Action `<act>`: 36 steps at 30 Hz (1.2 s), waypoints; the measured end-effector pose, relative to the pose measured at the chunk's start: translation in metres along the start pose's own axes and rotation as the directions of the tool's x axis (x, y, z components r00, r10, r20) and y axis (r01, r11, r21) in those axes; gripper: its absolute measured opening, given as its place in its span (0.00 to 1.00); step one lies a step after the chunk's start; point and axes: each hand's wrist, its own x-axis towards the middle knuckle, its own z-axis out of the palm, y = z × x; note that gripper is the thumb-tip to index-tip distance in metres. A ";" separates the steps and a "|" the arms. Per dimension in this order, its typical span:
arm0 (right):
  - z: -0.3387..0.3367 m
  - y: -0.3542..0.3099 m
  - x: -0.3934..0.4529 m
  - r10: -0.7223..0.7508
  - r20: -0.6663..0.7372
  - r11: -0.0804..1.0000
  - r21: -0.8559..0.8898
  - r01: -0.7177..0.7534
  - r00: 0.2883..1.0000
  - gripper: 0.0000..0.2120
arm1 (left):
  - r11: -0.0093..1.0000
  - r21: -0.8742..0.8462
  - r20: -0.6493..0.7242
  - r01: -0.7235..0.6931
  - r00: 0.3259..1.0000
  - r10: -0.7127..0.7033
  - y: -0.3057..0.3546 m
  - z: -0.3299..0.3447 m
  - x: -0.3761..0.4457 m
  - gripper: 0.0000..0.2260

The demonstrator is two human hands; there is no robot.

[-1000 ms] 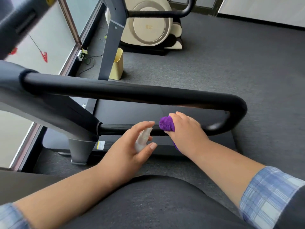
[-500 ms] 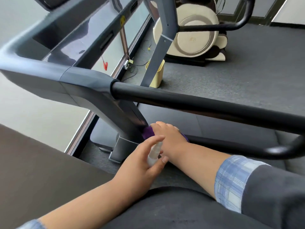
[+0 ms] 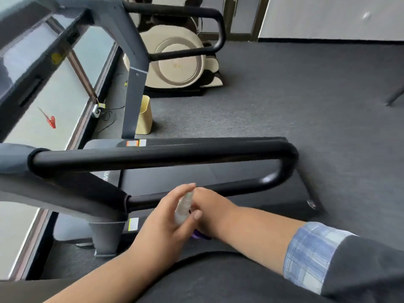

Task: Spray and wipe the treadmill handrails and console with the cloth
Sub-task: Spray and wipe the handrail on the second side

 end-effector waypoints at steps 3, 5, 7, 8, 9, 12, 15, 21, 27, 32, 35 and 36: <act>-0.017 0.025 -0.034 0.080 -0.077 0.996 0.037 -0.077 0.994 0.19 | 0.998 -0.013 0.068 -0.069 0.995 0.069 0.023 0.033 0.011 0.22; -0.020 0.044 -0.061 0.157 -0.067 0.978 0.148 -0.146 0.985 0.10 | 0.994 -0.002 0.114 -0.112 0.987 0.111 0.038 0.057 0.018 0.22; -0.017 0.070 -0.092 0.232 -0.041 0.945 0.245 -0.215 0.972 0.09 | 0.990 0.025 0.138 -0.141 0.981 0.136 0.052 0.083 0.025 0.22; -0.017 0.084 -0.108 0.272 -0.031 0.924 0.289 -0.252 0.962 0.09 | 0.989 0.033 0.142 -0.146 0.980 0.140 0.058 0.098 0.029 0.22; -0.018 0.100 -0.125 0.300 -0.036 0.907 0.321 -0.273 0.953 0.09 | 0.988 0.040 0.146 -0.146 0.980 0.139 0.064 0.114 0.032 0.21; -0.032 0.151 -0.180 0.380 -0.078 0.867 0.377 -0.325 0.922 0.21 | 0.985 0.094 0.169 -0.146 0.977 0.129 0.082 0.171 0.041 0.21; -0.052 0.220 -0.239 0.499 -0.165 0.820 0.406 -0.403 0.851 0.22 | 0.983 0.144 0.168 -0.115 0.982 0.091 0.099 0.241 0.057 0.20; -0.109 0.350 -0.322 0.589 -0.273 0.798 0.345 -0.494 0.761 0.25 | 0.982 0.185 0.034 0.049 0.998 -0.056 0.138 0.367 0.118 0.24; -0.157 0.419 -0.326 0.626 -0.258 0.776 0.295 -0.557 0.736 0.23 | 0.959 0.198 -0.103 0.202 0.977 -0.184 0.157 0.402 0.174 0.28; -0.192 0.467 -0.272 0.612 -0.264 0.788 0.282 -0.547 0.746 0.25 | 0.935 0.175 -0.161 0.309 0.946 -0.282 0.140 0.410 0.230 0.30; -0.216 0.490 -0.225 0.618 -0.261 0.780 0.322 -0.537 0.741 0.27 | 0.921 0.115 -0.207 0.373 0.915 -0.345 0.120 0.411 0.278 0.30; -0.225 0.498 -0.209 0.616 -0.257 0.780 0.326 -0.534 0.744 0.28 | 0.913 0.109 -0.213 0.394 0.906 -0.366 0.114 0.410 0.296 0.30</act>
